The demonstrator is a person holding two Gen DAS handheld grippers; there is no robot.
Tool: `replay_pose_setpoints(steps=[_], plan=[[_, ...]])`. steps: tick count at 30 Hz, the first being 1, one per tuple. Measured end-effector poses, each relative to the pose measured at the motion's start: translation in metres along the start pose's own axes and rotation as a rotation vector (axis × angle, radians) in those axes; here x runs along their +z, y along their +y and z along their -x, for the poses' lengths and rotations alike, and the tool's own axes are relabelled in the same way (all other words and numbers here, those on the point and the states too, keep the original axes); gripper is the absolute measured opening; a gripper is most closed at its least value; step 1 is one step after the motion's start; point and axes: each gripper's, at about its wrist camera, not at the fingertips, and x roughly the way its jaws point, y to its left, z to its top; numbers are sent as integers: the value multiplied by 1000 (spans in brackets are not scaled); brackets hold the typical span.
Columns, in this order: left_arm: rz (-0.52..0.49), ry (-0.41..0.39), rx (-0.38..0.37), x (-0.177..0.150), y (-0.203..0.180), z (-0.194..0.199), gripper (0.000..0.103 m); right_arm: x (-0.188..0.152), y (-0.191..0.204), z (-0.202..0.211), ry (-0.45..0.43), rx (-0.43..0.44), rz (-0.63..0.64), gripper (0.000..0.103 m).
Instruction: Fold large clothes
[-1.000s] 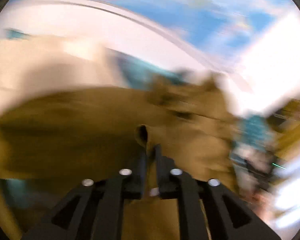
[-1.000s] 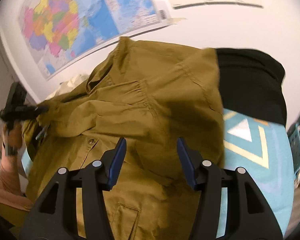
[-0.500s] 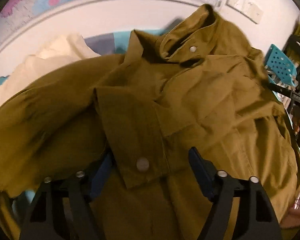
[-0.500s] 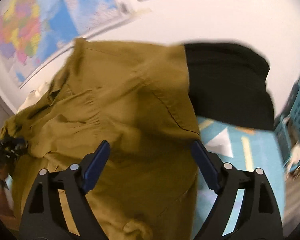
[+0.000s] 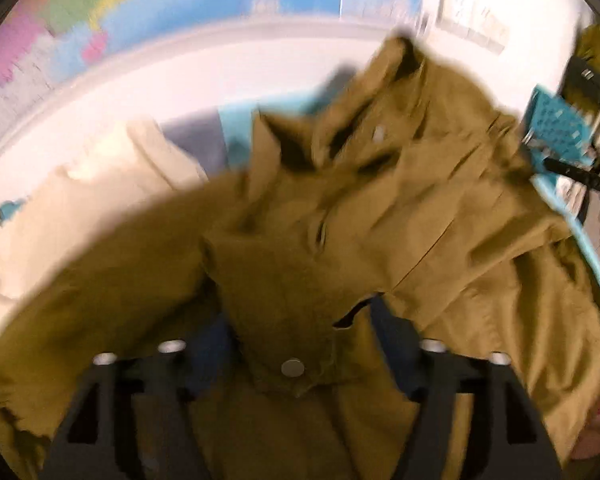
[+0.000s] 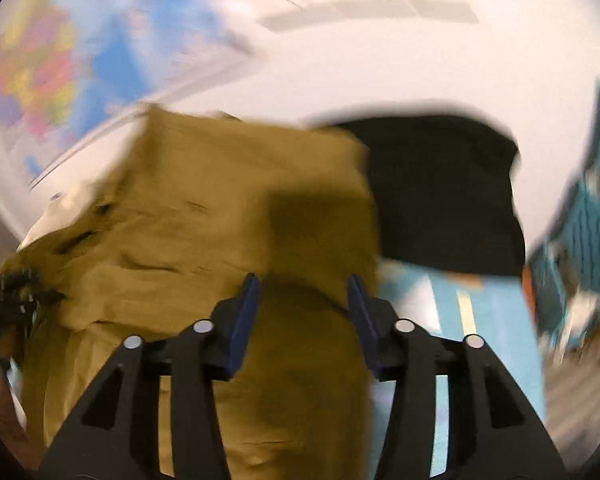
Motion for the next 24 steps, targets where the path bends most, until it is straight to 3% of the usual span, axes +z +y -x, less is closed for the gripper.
replay_pose_setpoints(steps=[4, 7, 9, 13, 16, 17, 18, 20, 24], plan=[[30, -92, 37, 7, 25, 36, 74, 23, 79, -12, -19, 95, 223, 57], [2, -66, 139, 20, 29, 23, 73, 38, 136, -49, 14, 103, 395, 62], [-5, -24, 154, 25, 27, 9, 70, 47, 165, -81, 52, 80, 472, 66], [-78, 35, 254, 29, 26, -20, 65, 54, 187, -130, 143, 68, 501, 67], [-119, 42, 293, 33, 27, -28, 54, 52, 191, -164, 185, 1, 548, 65], [-122, 45, 305, 36, 30, -29, 42, 53, 190, -172, 191, -20, 552, 58], [-121, 56, 328, 39, 32, -32, 35, 55, 188, -178, 194, -31, 549, 34], [-99, 71, 366, 46, 39, -39, 6, 62, 178, -180, 199, -38, 510, 4], [-8, 57, 350, 55, 68, -34, 3, 87, 140, -162, 152, 28, 341, 2]])
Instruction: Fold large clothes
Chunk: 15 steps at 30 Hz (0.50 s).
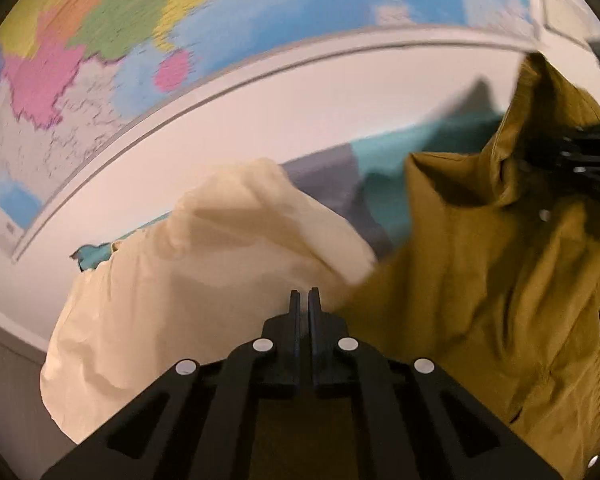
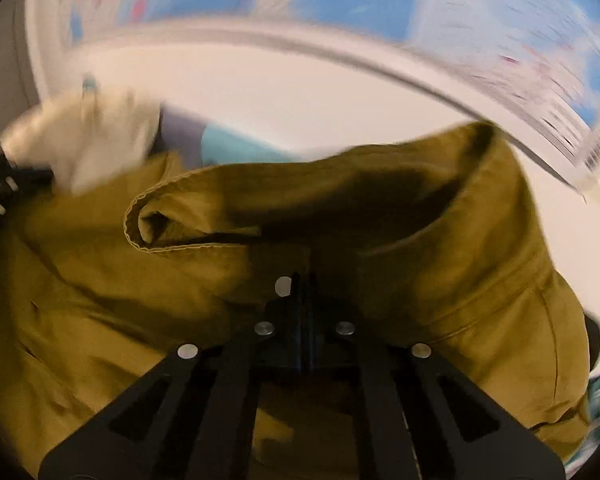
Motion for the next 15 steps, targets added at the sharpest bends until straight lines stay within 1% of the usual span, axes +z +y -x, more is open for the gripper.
replay_pose_setpoints(steps=[1, 3, 4, 6, 7, 8, 9, 10, 11, 13, 14, 15], plan=[[13, -2, -4, 0, 4, 0, 3, 3, -9, 2, -11, 2, -33, 2], [38, -3, -9, 2, 13, -4, 3, 1, -27, 4, -16, 38, -107, 2], [45, 2, -6, 2, 16, -6, 4, -3, -31, 2, -6, 45, -123, 2], [37, 4, -25, 2, 17, -8, 6, -8, -35, -4, 14, 27, -130, 1], [38, 0, -40, 0, 18, -5, 13, -9, -36, -6, 23, 24, -135, 0], [37, -5, -68, -2, 19, -1, 29, -8, -36, -6, 26, 28, -144, 0], [32, -22, -87, -5, 21, 6, 36, -8, -38, -4, 29, 34, -162, 0], [23, -46, -85, -9, 24, 13, 45, -8, -38, 1, 27, 33, -167, 1], [14, -63, -81, -13, 26, 21, 50, -7, -37, 5, 21, 38, -165, 5], [-8, -112, -82, -29, 33, 44, 51, -10, -33, 25, -13, 53, -161, 20], [-15, -139, -89, -40, 40, 59, 53, -11, -31, 33, -30, 64, -156, 37], [-21, -152, -92, -51, 45, 69, 55, -16, -24, 46, -55, 85, -138, 44]])
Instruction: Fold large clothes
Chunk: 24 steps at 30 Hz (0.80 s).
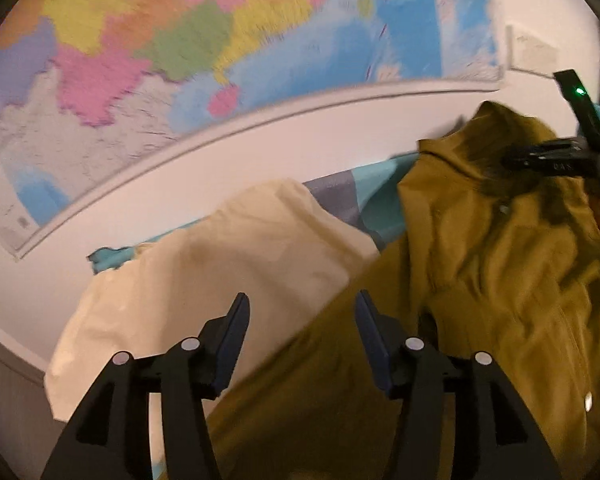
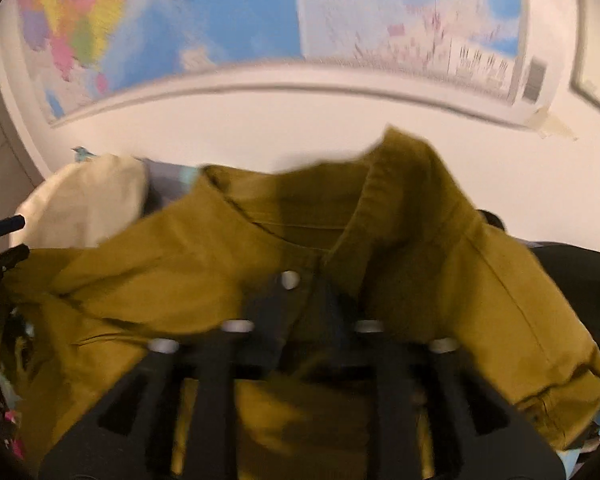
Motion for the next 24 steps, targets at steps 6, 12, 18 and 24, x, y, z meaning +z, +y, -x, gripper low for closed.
replay_pose_setpoints(steps=[6, 12, 18, 24], plan=[[-94, 46, 141, -59, 7, 28, 59, -36, 79, 31, 22, 207, 214, 49], [-2, 124, 140, -95, 37, 25, 48, -56, 178, 11, 119, 462, 359, 50], [159, 112, 12, -111, 65, 31, 14, -36, 231, -39, 183, 623, 200, 51], [177, 100, -45, -118, 69, 38, 21, -6, 223, -82, 161, 697, -91, 36]])
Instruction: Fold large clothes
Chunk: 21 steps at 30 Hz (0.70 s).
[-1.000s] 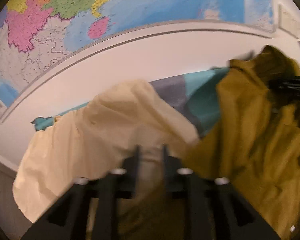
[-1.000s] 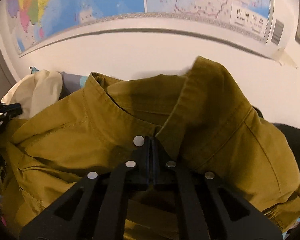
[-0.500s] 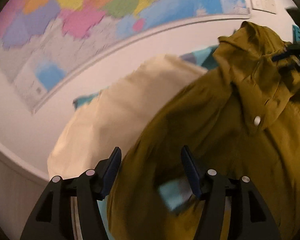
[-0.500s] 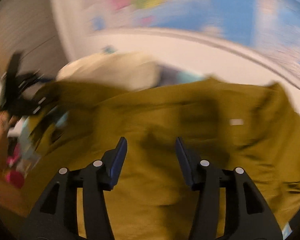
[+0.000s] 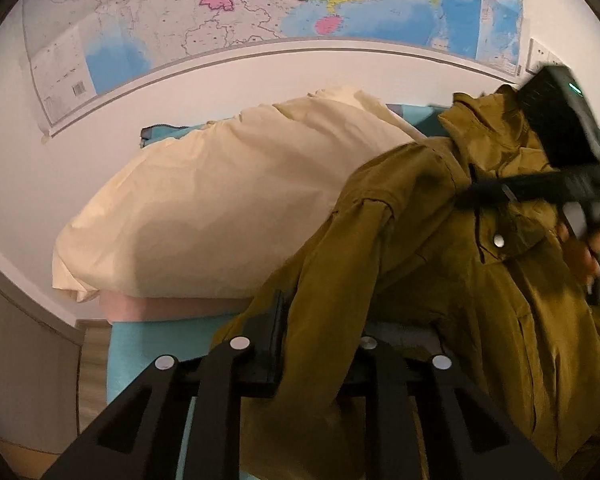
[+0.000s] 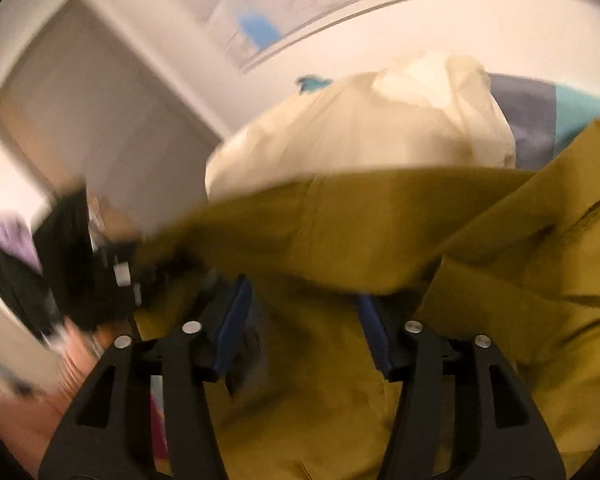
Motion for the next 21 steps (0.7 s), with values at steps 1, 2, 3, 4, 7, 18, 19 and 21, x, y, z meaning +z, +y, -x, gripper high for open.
replay_pose_setpoints(steps=[1, 2, 3, 4, 7, 18, 19, 21], plan=[[-2, -1, -9, -2, 0, 1, 23, 5, 0, 3, -6, -2, 3, 28], [-1, -3, -18, -3, 1, 3, 30, 12, 1, 8, -18, -27, 19, 14], [7, -1, -43, -4, 3, 4, 39, 22, 5, 15, -39, -39, 38, 11], [25, 5, -84, -5, 6, 6, 61, 31, 10, 22, -56, -35, 50, 9], [43, 8, -175, -12, 10, 12, 74, 60, 29, 43, -110, -77, 124, 8], [-61, 107, -193, -33, -31, -20, 52, 22, 7, 42, -106, -138, 89, 47], [-44, 97, -213, -32, -27, -20, 52, 12, 11, 42, -84, -117, 105, 47], [-13, 79, -241, -30, -21, -18, 52, -22, 29, 32, 5, -60, 172, 51]])
